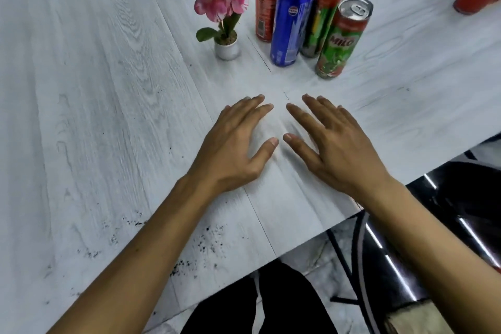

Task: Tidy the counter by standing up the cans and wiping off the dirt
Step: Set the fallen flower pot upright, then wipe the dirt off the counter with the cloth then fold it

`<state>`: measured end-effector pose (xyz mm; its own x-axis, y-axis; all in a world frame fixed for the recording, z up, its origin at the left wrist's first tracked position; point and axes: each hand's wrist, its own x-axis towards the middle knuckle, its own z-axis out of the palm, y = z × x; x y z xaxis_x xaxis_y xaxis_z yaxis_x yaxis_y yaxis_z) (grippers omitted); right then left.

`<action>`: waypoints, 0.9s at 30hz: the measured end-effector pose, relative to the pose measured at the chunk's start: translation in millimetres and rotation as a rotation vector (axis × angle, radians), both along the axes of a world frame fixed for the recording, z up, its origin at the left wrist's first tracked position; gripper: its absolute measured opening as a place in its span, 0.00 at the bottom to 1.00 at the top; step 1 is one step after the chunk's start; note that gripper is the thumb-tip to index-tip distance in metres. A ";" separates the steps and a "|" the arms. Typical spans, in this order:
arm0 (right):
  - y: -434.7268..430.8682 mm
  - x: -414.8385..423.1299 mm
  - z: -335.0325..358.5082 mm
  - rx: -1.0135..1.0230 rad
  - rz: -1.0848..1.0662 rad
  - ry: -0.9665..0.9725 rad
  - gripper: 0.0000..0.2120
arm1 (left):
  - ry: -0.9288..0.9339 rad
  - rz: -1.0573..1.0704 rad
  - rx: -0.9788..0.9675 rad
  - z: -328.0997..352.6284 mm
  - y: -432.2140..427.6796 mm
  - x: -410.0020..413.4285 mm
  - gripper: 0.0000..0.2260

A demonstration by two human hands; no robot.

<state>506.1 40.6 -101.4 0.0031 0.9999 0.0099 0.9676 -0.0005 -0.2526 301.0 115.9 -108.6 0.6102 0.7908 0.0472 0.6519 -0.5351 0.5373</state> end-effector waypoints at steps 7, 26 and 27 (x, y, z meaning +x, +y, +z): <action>-70.7 7.3 -3.0 0.054 -0.201 -0.005 0.29 | -0.027 -0.208 0.013 2.7 -34.9 19.3 0.27; -286.2 26.3 -38.9 0.068 -0.706 0.020 0.30 | -0.012 -0.741 0.047 -8.7 -169.8 110.6 0.26; -295.9 28.3 -43.8 0.063 -0.727 0.030 0.30 | 0.004 -0.768 0.063 -13.2 -176.1 116.5 0.26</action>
<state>534.4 -255.3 -145.2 0.6673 0.7427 0.0568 0.7210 -0.6248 -0.2996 417.5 -60.2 -121.7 0.9872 0.1408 0.0749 0.0866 -0.8678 0.4893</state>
